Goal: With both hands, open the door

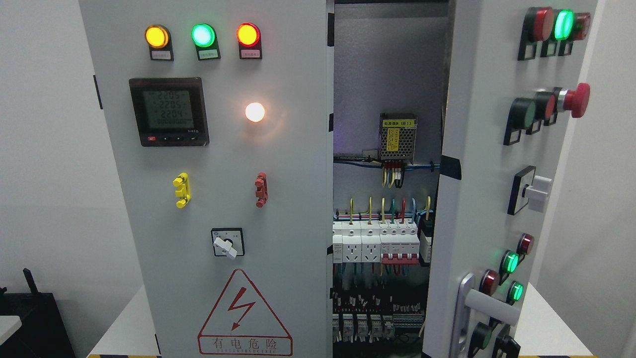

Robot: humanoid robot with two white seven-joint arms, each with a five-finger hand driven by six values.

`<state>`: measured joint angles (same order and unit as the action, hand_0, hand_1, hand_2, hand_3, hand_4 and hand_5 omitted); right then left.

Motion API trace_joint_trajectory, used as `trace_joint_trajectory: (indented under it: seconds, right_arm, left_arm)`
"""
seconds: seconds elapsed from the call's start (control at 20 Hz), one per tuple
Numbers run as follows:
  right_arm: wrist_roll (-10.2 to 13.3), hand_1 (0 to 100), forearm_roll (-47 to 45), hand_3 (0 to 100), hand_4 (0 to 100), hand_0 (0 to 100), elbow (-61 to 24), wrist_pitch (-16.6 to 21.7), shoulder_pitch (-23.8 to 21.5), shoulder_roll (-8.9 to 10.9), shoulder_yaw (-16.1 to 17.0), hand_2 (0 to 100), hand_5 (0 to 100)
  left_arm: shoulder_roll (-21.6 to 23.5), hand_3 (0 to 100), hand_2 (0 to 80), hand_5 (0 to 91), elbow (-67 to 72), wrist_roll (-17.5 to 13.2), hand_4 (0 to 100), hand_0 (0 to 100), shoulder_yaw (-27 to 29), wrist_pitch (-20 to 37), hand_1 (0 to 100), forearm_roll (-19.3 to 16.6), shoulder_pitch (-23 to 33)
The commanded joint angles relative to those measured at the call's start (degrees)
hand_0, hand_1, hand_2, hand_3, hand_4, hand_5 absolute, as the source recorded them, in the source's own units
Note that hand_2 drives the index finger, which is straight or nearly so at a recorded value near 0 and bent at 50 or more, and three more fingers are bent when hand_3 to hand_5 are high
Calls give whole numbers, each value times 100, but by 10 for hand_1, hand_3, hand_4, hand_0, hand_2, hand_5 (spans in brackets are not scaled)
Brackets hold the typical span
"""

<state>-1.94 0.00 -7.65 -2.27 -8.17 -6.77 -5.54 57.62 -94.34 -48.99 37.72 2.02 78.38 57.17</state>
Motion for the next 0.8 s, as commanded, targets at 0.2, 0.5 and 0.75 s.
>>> trace_joint_trajectory:
  seconds: [0.2,0.5,0.75]
  right_arm:
    - [0,0,-149,0,0,0,0,-1,0,0,0,0,0]
    - [0,0,-149,0,0,0,0,-1,0,0,0,0,0]
    - [0,0,-149,0,0,0,0,-1,0,0,0,0,0]
  left_arm:
    - [1497,0,0,0,-348,-207,32,0,2205,-193,0,669,-100]
    - [2411,0,0,0,-348,-216,32,0,2179,-360,0,1232,-408]
    - [2526,0,0,0,-365,-277,32,0,1978,-360,0,1215,-417]
